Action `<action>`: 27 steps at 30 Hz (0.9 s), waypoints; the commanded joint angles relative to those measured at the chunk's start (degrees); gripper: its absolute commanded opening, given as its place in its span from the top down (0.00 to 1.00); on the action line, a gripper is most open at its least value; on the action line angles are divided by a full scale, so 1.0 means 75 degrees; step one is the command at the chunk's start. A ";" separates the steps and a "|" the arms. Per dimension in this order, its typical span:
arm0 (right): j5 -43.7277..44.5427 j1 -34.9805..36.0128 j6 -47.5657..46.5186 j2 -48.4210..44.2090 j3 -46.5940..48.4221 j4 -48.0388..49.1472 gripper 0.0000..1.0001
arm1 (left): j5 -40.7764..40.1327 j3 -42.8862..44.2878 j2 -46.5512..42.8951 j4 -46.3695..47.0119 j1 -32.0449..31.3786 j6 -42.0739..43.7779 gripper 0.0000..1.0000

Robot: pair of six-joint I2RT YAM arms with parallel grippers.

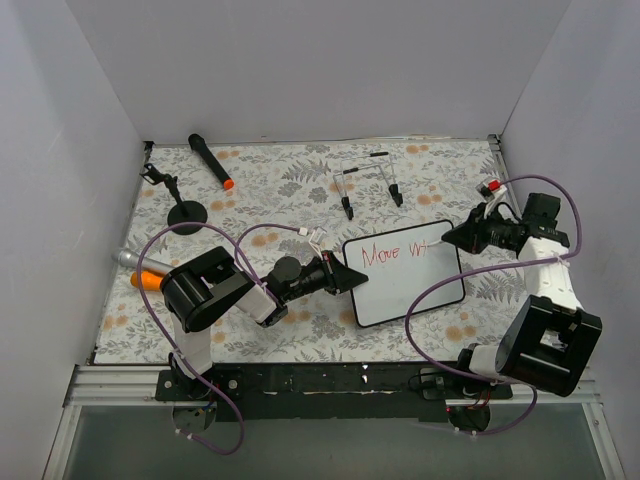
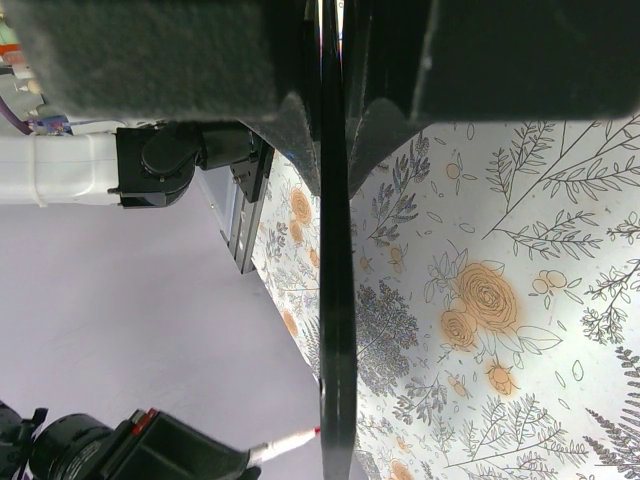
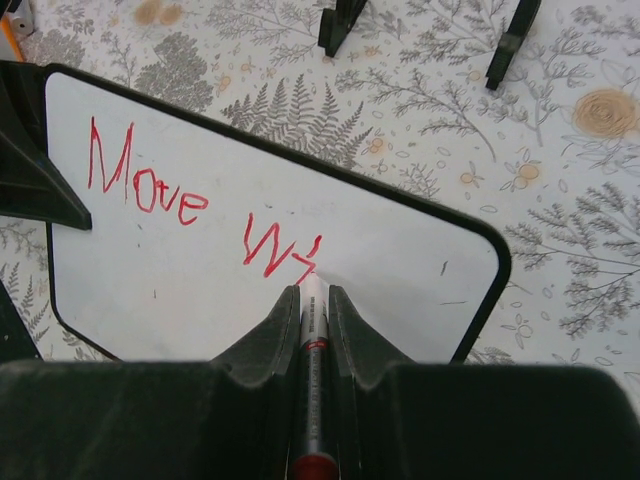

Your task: Write a sentence on the whiteboard

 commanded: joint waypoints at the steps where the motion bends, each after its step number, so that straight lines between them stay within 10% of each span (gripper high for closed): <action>1: -0.0178 -0.0132 0.0265 0.0188 0.0801 0.0348 0.99 | 0.0166 0.0008 -0.0017 0.0429 -0.0048 0.0229 1.00; 27: -0.0436 -0.0168 -0.0040 -0.0644 0.0263 0.0148 0.99 | 0.0143 -0.0121 -0.0076 0.0593 -0.0048 0.0194 1.00</action>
